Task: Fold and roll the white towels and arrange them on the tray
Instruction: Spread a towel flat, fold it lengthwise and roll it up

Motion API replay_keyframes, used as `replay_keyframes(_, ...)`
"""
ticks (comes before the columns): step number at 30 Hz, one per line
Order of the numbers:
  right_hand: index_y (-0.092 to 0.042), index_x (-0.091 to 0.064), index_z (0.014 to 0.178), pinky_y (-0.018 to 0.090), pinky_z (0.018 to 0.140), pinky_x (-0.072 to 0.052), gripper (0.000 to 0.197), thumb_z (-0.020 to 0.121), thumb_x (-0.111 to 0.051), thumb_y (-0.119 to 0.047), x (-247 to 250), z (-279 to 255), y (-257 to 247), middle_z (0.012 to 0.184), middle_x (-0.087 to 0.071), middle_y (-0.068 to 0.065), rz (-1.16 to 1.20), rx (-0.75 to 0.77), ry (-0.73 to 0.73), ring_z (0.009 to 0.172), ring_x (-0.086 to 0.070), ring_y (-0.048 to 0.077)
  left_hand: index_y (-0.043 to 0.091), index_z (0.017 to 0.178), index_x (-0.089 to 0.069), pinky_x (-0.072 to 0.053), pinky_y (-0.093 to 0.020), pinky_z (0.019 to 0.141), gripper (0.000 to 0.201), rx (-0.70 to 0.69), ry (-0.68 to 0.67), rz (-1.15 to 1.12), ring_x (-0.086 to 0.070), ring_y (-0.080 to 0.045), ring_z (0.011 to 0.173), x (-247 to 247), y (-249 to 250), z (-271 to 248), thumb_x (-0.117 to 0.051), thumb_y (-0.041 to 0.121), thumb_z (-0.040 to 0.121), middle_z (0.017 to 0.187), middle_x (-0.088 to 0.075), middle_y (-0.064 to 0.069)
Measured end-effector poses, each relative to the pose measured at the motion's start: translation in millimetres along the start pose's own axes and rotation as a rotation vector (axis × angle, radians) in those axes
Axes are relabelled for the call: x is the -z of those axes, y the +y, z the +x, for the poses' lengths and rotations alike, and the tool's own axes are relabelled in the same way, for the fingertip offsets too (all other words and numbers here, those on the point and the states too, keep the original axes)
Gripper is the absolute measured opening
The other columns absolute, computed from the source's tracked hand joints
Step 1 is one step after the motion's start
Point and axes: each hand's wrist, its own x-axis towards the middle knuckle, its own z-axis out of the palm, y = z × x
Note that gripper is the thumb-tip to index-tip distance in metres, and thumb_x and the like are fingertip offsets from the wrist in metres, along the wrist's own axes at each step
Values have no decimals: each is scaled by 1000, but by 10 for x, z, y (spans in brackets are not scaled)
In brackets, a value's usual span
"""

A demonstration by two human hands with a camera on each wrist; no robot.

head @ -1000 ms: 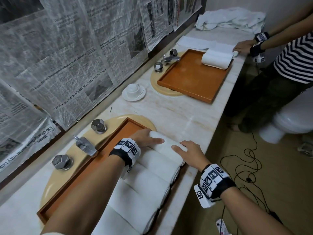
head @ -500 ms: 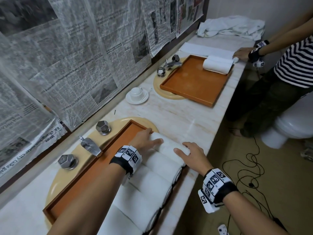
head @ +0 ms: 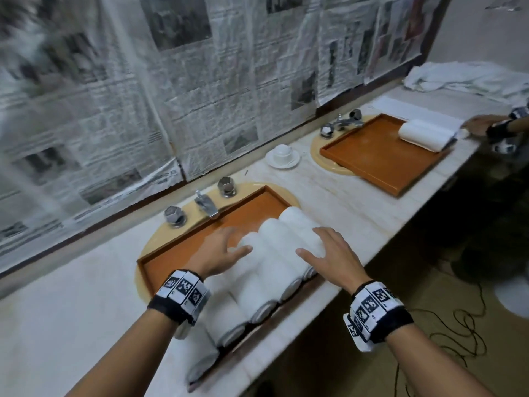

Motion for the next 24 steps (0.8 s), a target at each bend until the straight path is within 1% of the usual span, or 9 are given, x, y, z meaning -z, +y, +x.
replay_keyframes(2,-21,-37,148,39,114,-31,78,87,-54,-68,-29,-83,-170,153,-35,-5,-15,60,-29,141,-30,13,23,150,-37,-34,-38,111,69,51,37,3,-39,-21,137,10,-131,-303,-58,57,93,154,-39,-3)
replay_keyframes(6,-20,-35,149,33,115,-28,80,87,-55,-66,-154,-216,-553,154,-34,-4,-3,174,-90,141,-28,13,24,147,-41,-33,-37,111,68,125,82,-11,-41,-21,135,-9,-439,-833,-58,60,91,150,-43,-2)
replay_keyframes(9,-21,-33,150,33,115,-28,81,87,-54,-68,-355,-345,-932,155,-32,-5,-14,270,-154,142,-27,12,24,146,-42,-36,-35,110,69,182,133,-59,-44,-19,132,1,-722,-1273,-60,60,90,146,-46,0)
replay_keyframes(11,-22,-33,150,31,114,-29,81,87,-53,-68,-535,-441,-1207,154,-33,-6,-17,343,-203,141,-28,11,29,144,-43,-37,-35,109,69,214,164,-95,-45,-17,132,21,-938,-1557,-59,64,87,145,-47,3)
replay_keyframes(12,-22,-33,149,31,115,-28,81,87,-53,-68,-637,-488,-1339,154,-33,-6,-26,382,-223,141,-28,11,30,145,-43,-37,-35,109,71,235,177,-107,-44,-18,134,37,-1046,-1689,-59,66,86,146,-47,4)
replay_keyframes(15,-20,-34,150,30,116,-26,82,87,-51,-69,-971,-661,-1744,154,-34,-4,-71,487,-275,142,-28,12,25,151,-35,-32,-37,115,77,332,198,-104,-36,-20,141,110,-1380,-2102,-58,64,89,156,-37,0)
replay_keyframes(18,-19,-35,150,29,116,-26,87,84,-45,-75,-1295,-838,-2164,155,-34,-2,-93,553,-326,142,-29,13,25,153,-31,-29,-36,116,77,381,224,-103,-31,-20,144,195,-1735,-2534,-56,63,91,159,-30,2)
replay_keyframes(20,-17,-35,150,29,116,-26,91,82,-40,-78,-1508,-941,-2458,155,-35,-2,-106,595,-342,142,-30,14,26,154,-29,-29,-36,116,77,402,235,-93,-28,-19,145,261,-1982,-2817,-54,63,92,160,-28,3)
replay_keyframes(24,-18,-32,151,28,114,-26,89,84,-43,-75,-1908,-1157,-3046,156,-31,-4,-110,622,-395,144,-27,13,26,154,-27,-32,-39,115,78,438,259,-58,-27,-19,145,379,-2493,-3342,-51,66,92,161,-25,6)
